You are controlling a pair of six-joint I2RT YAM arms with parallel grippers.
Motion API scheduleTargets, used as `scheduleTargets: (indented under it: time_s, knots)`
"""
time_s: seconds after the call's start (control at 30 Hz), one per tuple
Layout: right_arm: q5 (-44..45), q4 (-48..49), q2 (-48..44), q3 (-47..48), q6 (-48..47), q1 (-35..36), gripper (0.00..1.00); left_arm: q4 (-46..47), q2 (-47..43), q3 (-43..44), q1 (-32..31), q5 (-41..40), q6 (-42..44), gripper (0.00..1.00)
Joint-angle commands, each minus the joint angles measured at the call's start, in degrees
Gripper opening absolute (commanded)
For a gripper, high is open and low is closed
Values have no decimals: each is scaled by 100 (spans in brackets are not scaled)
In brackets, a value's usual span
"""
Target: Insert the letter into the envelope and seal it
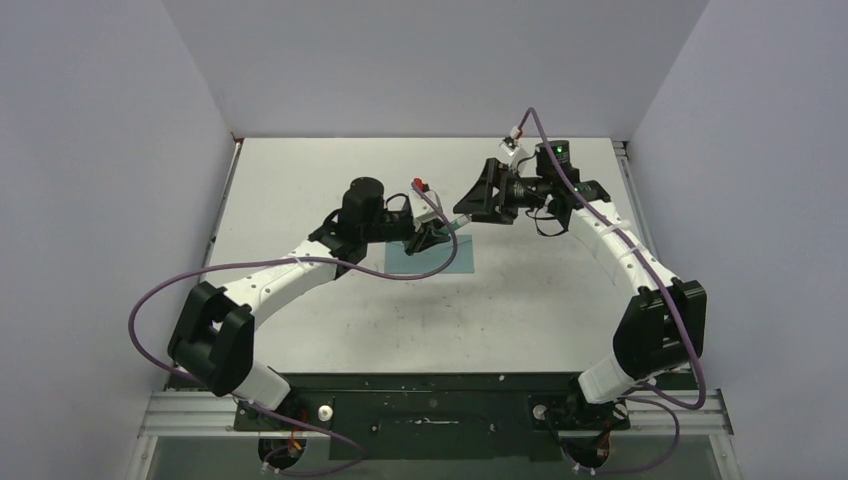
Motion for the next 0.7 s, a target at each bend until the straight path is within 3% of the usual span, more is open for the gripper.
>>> scheduleTargets:
  time_s: [0.0,0.17,0.33,0.57,0.67]
  knots:
    - [-175,278,-292,199,-54,-22,65,256,-71,81,88,147,-159,0]
    - [-434,587,-330,-33,211,-19,48,76,-25,134,94,72,-27,0]
    - [-529,589,-311,-41,261,2,43,-7,15,189,97,-34,25,0]
    - [-591,557,-359,-79,259,84,51,-156,135,265,114,-152,99,0]
    - [-552,495,-365,-75,229,101,50,-161,152,262,138,-156,112,0]
